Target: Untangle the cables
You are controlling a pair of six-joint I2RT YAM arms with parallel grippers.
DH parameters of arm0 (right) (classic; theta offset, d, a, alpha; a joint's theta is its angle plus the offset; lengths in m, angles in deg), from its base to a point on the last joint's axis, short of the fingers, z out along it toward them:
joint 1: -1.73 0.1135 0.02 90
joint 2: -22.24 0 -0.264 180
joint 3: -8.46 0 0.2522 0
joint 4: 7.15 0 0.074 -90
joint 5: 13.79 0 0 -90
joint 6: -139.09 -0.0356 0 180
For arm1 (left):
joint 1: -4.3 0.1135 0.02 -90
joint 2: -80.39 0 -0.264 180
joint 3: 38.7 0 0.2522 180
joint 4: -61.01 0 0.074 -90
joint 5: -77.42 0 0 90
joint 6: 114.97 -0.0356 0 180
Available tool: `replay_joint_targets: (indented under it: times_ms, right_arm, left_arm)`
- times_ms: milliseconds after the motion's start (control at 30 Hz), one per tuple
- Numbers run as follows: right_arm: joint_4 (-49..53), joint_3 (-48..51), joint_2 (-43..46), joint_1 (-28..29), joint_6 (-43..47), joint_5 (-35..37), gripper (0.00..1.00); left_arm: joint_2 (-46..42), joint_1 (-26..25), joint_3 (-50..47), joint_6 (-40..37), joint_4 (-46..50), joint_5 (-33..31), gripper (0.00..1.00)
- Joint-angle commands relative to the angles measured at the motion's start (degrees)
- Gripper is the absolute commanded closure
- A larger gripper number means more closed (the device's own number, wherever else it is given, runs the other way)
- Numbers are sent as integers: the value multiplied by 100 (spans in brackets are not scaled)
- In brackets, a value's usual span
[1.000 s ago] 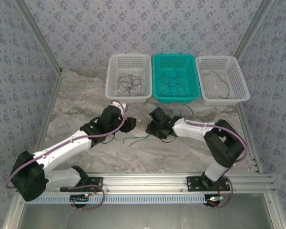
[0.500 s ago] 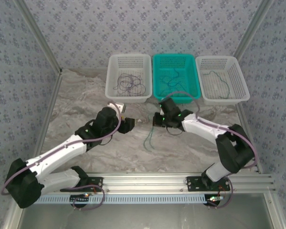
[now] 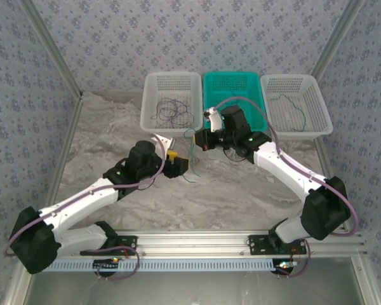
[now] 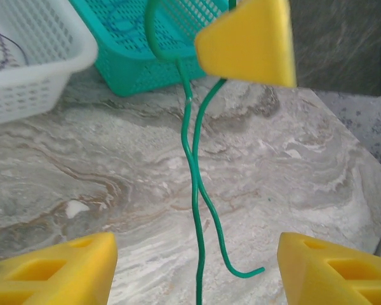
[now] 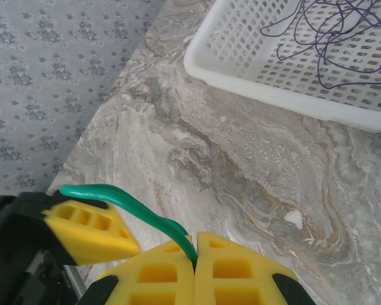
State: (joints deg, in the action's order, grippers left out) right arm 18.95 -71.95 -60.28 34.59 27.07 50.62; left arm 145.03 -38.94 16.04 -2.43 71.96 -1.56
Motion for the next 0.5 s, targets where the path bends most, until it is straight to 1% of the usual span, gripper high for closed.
replay_joint_targets:
  times_ms: [0,33,167,233,333,367,467]
  right_arm:
    - [-72,-344,113,-45,-180,-271,100]
    - [-91,-355,125,-59,-212,-306,100]
    - [-145,-366,182,-91,-309,-284,100]
    - [-152,-366,218,-121,-337,-229,100]
    - [-34,-366,226,-164,-259,-102,100]
    - [19,-366,219,-173,-208,-45,100]
    - [258,-370,240,-232,19,167,100]
  left_arm:
    - [210,-34,113,133,-415,570,32]
    - [289,-33,139,161,-390,578,33]
    - [424,-34,93,215,-405,550,44]
    - [444,-26,108,206,-356,515,60]
    - [377,-28,93,199,-284,390,79]
    - [329,-27,88,191,-258,347,82]
    - [163,-30,77,150,-156,222,87]
